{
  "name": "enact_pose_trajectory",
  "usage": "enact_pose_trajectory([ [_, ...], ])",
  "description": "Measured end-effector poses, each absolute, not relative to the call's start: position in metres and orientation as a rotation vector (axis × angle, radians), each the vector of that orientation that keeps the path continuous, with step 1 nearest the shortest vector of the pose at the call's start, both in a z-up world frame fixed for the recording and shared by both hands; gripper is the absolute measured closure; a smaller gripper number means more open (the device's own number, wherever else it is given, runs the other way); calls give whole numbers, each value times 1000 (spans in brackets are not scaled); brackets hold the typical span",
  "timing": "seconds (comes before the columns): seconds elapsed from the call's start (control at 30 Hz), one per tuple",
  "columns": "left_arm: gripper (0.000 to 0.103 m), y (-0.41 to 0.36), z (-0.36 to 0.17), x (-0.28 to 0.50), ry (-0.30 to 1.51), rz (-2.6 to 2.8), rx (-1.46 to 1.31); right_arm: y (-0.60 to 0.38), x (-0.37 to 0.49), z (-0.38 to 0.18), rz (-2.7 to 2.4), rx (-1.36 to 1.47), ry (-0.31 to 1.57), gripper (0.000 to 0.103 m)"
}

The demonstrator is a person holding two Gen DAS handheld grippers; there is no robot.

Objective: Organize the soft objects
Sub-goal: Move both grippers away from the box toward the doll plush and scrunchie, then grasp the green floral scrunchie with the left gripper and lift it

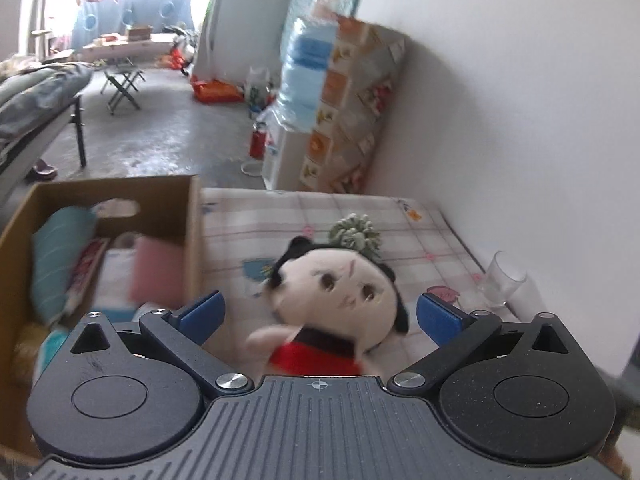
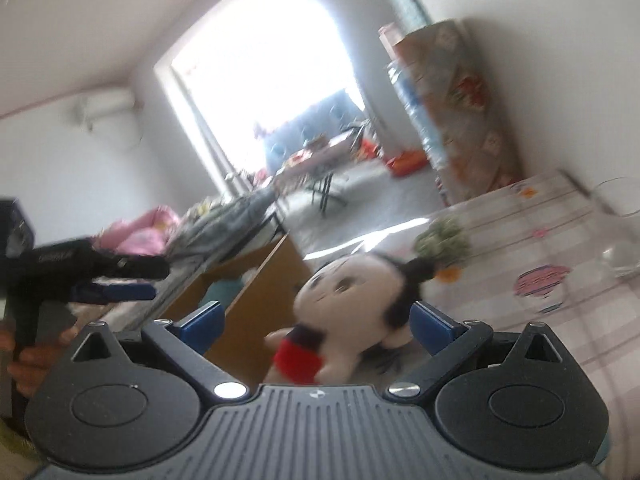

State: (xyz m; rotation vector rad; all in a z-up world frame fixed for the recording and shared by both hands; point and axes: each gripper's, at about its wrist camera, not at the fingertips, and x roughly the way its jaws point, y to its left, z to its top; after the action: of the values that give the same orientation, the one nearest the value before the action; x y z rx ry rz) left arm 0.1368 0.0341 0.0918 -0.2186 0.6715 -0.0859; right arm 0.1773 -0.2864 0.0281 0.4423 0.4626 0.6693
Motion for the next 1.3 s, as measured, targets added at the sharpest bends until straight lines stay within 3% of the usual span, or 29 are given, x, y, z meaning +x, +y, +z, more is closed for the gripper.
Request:
enact_pose_trajectory([
  [0.3,1,-38,74,298,920,-130,-88,-306,229,2,624,445,399,9],
  [0.57,1,-86,6,427,1126,-113,37,-300,240,-26,666,382,444,9],
  [0.87,2,-95,-43,495,1256,-66,2,-313,251,-45,696,437,518,9],
  [1.07,22,-99,-64,502,1307,-37,23,-323,249,-49,699,476,533,9],
  [1.2,67,-103,-57,494,1251,-43,55,-328,248,-48,680,478,532,9],
  [1.3,78,-107,-50,489,1240,-32,72,-329,251,-50,657,476,535,9],
])
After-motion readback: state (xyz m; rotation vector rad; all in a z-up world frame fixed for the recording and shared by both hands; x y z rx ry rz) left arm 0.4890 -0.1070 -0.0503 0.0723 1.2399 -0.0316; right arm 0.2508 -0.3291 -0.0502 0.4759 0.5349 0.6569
